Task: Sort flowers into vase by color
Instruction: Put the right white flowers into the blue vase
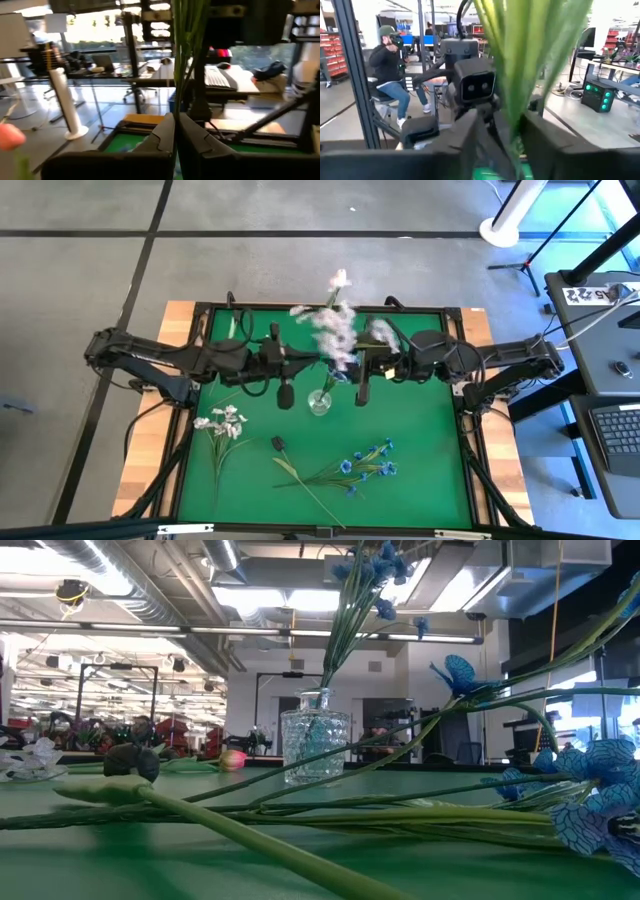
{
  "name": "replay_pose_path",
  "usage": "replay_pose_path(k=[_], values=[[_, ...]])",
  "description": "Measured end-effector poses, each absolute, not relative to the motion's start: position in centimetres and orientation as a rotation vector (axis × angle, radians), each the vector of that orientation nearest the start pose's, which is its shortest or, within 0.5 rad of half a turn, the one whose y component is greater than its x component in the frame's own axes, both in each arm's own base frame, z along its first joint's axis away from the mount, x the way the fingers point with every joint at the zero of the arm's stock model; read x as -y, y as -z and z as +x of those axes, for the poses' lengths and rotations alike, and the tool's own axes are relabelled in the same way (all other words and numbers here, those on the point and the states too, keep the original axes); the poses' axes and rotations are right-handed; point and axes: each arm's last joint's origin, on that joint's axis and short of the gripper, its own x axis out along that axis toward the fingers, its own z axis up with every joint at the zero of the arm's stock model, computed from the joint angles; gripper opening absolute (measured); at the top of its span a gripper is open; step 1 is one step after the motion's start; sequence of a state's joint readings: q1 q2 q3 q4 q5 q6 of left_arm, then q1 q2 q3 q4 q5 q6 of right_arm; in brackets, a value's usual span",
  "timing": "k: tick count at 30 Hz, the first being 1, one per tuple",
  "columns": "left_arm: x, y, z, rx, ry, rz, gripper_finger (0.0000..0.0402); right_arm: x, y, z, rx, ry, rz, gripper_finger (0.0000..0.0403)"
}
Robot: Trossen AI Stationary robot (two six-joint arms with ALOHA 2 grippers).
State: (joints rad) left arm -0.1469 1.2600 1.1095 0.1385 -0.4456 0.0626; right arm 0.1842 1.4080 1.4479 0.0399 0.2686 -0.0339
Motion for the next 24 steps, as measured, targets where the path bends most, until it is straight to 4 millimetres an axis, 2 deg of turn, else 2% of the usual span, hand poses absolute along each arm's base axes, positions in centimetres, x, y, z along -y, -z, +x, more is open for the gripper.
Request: replay_pose_path(k=[6,9,12,14,19,22,24], values=[[2.5,-39.4,26.4,0.044,-0.338,0.072,0.0002,-4.9,-44.3,28.9,-0.031,0.071,-0.025,0.0257],[2.4,-40.3,25.2,0.069,-0.339,0.088,0.0001,-5.0,-44.6,27.3,-0.074,0.077,0.002,0.0283],[1.9,-40.6,24.1,0.062,-0.349,0.098,0.0001,-5.1,-44.6,25.6,-0.146,0.123,0.003,0.029],[1.4,-39.5,23.7,0.046,-0.368,0.088,0.0001,-5.1,-43.8,24.7,-0.232,0.203,-0.02,0.0287],[-0.6,-33.8,23.9,0.064,-0.354,0.075,0.0,-4.6,-39.1,23.4,-0.409,0.496,-0.068,0.0266],[-2.5,-31.8,23.5,0.168,-0.348,0.073,0.0,-4.1,-37.1,22.3,-0.417,0.567,-0.054,0.0251],[-3.8,-30.9,23.1,0.214,-0.355,0.063,0.0,-3.8,-36.6,21.4,-0.372,0.594,-0.031,0.0241]])
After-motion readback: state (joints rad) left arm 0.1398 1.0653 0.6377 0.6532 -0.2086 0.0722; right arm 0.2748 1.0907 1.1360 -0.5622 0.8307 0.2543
